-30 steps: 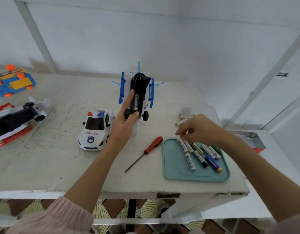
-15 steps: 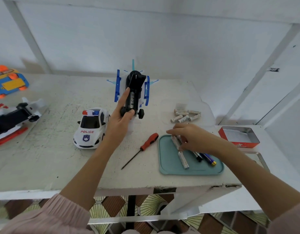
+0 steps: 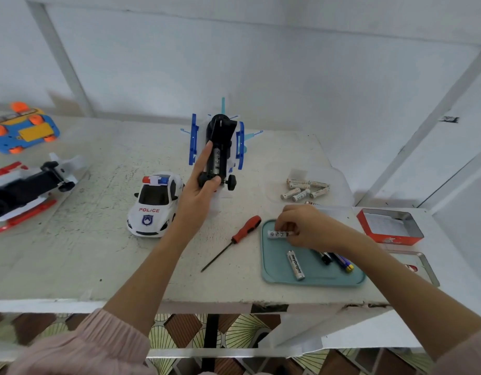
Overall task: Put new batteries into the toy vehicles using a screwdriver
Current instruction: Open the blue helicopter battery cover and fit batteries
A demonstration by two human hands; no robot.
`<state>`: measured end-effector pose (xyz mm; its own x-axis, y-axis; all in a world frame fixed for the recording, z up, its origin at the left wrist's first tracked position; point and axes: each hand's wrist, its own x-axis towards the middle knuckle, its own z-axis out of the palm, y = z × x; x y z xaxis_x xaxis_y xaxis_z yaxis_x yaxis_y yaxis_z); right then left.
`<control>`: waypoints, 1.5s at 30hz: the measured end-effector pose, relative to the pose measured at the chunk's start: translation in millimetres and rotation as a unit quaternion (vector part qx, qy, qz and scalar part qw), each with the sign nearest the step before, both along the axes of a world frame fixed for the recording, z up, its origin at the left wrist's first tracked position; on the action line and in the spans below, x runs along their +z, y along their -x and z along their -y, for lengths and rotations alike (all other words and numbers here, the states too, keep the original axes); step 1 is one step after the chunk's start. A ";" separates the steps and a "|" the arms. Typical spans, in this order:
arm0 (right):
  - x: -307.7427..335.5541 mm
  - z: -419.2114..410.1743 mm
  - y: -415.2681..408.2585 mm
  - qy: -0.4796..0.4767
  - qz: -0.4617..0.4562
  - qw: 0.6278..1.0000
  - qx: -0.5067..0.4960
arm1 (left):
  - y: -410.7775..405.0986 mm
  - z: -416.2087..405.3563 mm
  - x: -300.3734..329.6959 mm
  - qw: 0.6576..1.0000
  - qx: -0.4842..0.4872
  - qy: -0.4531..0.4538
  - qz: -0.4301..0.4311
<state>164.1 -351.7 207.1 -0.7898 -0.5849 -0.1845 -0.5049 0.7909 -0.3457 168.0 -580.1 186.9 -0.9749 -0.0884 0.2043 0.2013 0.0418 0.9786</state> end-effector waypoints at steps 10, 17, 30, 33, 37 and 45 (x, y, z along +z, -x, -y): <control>33.4 21.5 2.9 0.194 0.008 0.981 -0.010 | -1.2 -0.4 0.4 1.000 -0.002 -0.015 -0.002; 55.5 60.6 21.5 0.272 -0.039 0.961 -0.022 | -1.2 -0.6 -0.1 1.000 -0.006 -0.010 -0.002; 47.6 93.0 42.6 0.262 -0.178 0.949 -0.012 | 0.2 2.8 -3.6 1.000 -0.003 -0.024 -0.008; 43.8 94.8 45.7 0.292 -0.220 0.931 -0.004 | -0.7 2.2 -2.9 0.999 0.000 -0.030 -0.012; 41.3 96.9 44.2 0.294 -0.227 0.928 0.003 | -2.4 1.5 -3.2 1.000 0.000 -0.005 -0.015; 45.3 99.3 40.3 0.248 -0.198 0.948 0.019 | -2.1 1.5 -3.9 1.000 -0.012 -0.012 -0.023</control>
<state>123.8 -451.0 252.3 -0.7157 -0.5520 0.4279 -0.6984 0.5586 -0.4474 170.1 -581.6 183.0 -0.9664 -0.0707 0.2470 0.2466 0.0139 0.9690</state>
